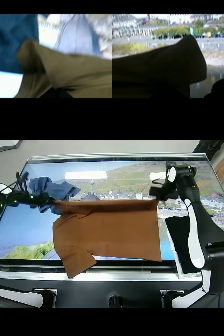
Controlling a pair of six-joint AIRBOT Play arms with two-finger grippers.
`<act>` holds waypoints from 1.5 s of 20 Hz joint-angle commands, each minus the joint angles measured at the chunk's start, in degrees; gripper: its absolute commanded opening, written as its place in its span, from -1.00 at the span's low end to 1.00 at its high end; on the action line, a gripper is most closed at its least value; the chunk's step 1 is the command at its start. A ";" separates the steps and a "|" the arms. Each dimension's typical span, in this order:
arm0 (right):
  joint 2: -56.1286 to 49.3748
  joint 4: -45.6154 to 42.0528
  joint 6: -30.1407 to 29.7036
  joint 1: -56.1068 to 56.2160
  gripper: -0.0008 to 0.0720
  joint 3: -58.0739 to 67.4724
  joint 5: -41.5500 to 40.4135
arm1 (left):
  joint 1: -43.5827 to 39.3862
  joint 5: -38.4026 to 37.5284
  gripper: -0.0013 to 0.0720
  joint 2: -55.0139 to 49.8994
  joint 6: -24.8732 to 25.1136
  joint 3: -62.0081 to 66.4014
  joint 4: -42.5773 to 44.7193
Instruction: Fold the shirts.
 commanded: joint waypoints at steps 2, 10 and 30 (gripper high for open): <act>0.52 6.84 -2.43 -0.17 -0.89 -8.85 12.63 | 0.26 -13.03 -0.88 -0.07 -2.47 -7.41 6.86; 1.75 14.53 -1.01 -1.27 0.18 -15.10 8.72 | 1.20 -14.27 0.31 -0.22 -5.44 -11.54 5.97; 26.45 14.88 -10.43 -11.74 0.44 -50.31 7.17 | 8.57 0.39 0.20 27.12 5.05 -61.11 -6.97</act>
